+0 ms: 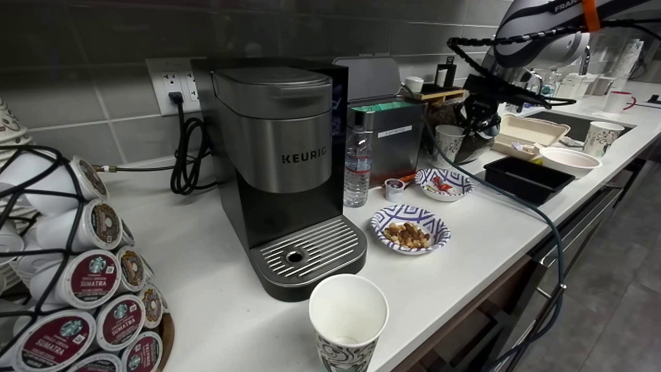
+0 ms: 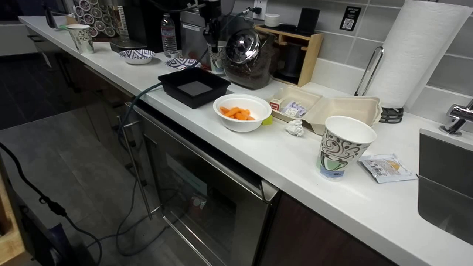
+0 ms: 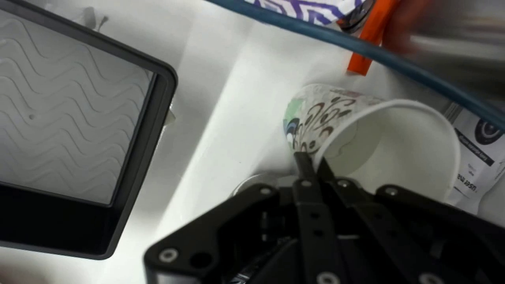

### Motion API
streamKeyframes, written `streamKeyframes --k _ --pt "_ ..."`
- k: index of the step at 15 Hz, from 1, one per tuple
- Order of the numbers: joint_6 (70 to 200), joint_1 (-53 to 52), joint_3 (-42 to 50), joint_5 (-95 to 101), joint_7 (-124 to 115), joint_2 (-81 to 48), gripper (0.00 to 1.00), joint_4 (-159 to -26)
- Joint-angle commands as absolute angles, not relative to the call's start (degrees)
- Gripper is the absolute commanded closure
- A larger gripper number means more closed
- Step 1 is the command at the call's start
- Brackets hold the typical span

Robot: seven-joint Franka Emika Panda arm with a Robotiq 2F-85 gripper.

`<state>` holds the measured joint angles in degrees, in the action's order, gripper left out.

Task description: Pick up the cup from the black bowl and put it on the counter

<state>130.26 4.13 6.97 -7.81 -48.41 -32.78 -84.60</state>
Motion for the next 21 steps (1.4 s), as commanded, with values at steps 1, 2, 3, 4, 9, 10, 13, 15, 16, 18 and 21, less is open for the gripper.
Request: streamKeyframes --k 1,2,3,4,9,10,13,15,16,18,21 --pt "128.32 3.81 7.19 -8.64 -48.84 -33.74 0.99 -82.93" --pt "128.31 3.77 7.22 -8.62 -48.90 -33.80 0.89 -82.92" --pt "128.20 3.72 7.33 -8.49 -49.02 -33.90 0.71 -82.85" --pt "128.11 3.74 7.34 -8.53 -49.03 -33.89 0.66 -82.82" --pt "127.92 4.01 7.83 -8.06 -48.14 -31.11 0.26 -83.98" --pt "127.13 4.31 7.78 -7.92 -46.74 -29.29 0.19 -85.09" --pt "123.85 5.63 6.97 -6.82 -35.42 -21.99 0.01 -91.11" --pt "125.39 5.99 6.73 -7.69 -27.78 -15.70 0.00 -96.92" --pt "126.14 6.15 6.65 -8.27 -24.09 -12.50 0.00 -99.61" --pt "127.23 6.72 6.35 -10.02 -16.88 -6.39 0.00 -104.44" --pt "127.94 7.21 6.59 -13.29 -7.19 3.31 0.00 -112.02"
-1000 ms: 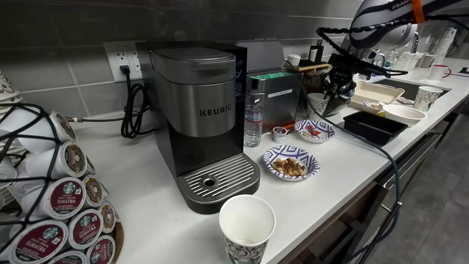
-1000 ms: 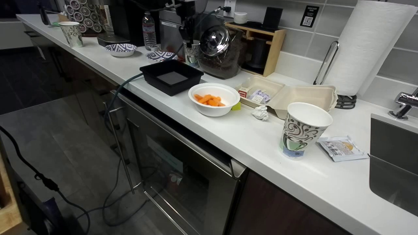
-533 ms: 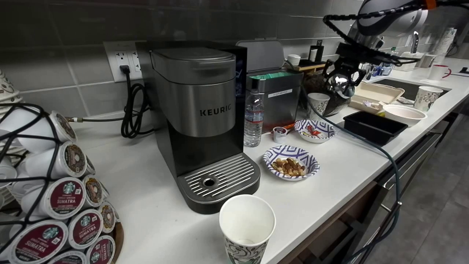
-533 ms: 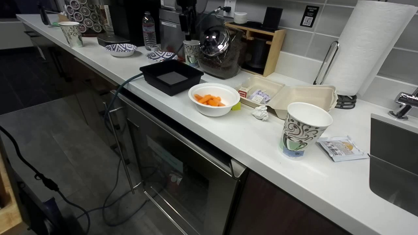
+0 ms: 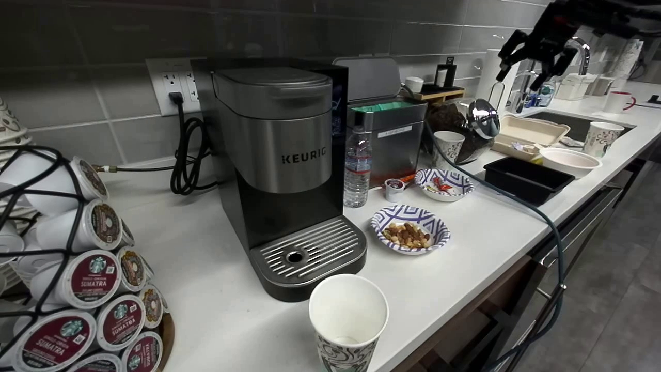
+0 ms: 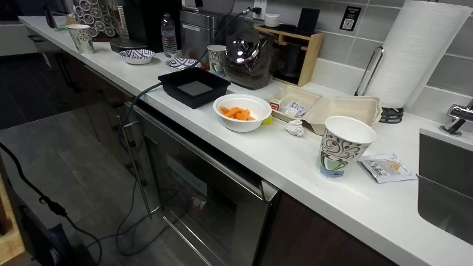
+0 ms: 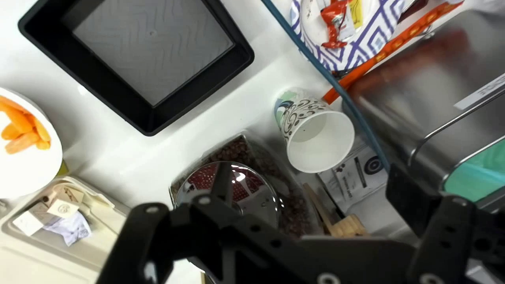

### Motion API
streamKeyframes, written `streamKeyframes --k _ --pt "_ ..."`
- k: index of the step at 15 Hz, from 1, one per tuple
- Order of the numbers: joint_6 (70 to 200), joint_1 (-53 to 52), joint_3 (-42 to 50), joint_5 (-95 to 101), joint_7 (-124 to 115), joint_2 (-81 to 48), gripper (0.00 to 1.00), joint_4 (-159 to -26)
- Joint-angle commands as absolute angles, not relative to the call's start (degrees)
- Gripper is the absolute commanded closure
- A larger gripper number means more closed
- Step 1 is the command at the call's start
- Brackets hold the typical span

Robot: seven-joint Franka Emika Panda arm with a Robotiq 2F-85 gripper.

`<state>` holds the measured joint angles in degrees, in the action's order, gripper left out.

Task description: Pick up the cup from the black bowl and put it on the counter

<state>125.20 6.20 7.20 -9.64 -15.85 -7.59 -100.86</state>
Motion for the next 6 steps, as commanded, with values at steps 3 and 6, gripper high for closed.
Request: streamKeyframes --k 3,6 --pt "129.76 7.28 7.73 -12.58 -6.65 13.50 0.00 -120.12" --pt "127.98 7.33 7.88 -11.49 -8.14 11.14 0.00 -115.83"
